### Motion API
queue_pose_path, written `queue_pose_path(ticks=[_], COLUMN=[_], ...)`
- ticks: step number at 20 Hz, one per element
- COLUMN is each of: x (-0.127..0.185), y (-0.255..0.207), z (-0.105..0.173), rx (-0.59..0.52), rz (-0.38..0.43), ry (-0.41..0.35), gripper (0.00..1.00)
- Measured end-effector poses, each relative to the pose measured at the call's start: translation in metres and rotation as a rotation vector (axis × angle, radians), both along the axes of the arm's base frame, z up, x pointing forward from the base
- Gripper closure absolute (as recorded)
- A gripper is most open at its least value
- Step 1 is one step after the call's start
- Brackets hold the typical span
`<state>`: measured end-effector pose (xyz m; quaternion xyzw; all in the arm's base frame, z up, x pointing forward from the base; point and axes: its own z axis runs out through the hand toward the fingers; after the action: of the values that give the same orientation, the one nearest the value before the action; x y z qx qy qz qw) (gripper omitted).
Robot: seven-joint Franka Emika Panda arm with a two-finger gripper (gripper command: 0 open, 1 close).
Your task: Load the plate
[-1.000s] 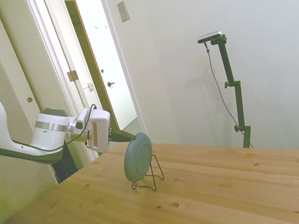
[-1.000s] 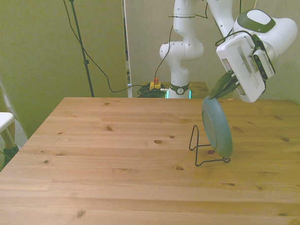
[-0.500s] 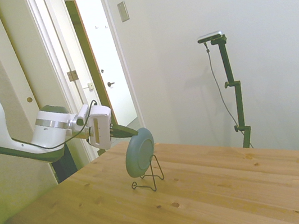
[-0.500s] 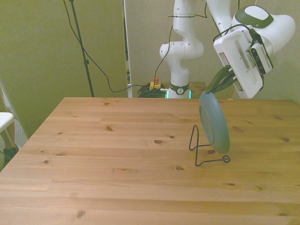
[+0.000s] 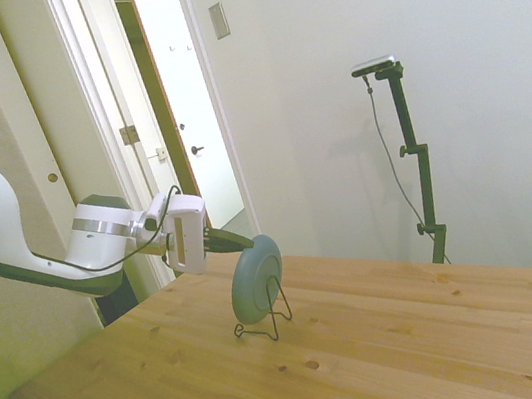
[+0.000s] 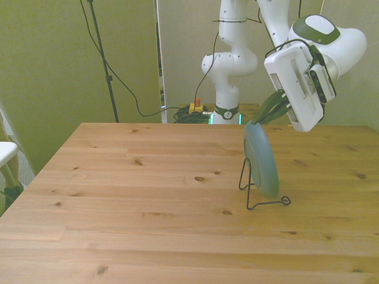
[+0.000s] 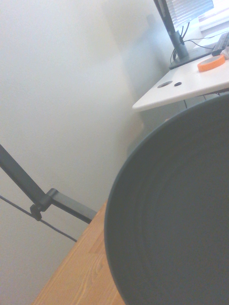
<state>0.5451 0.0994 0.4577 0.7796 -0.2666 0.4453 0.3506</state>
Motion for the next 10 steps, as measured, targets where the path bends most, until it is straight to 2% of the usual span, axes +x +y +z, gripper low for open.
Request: queue_pose_path(ticks=[2,3,10], x=[-0.001,-0.001,-0.005], y=[0.000,-0.001,-0.006], z=[-0.003,-0.003,-0.015], rx=[-0.004,-0.008,-0.023], rz=[0.002,0.004,0.003], ry=[0.005,0.006,0.019], gripper=[1.00,0.00,0.00])
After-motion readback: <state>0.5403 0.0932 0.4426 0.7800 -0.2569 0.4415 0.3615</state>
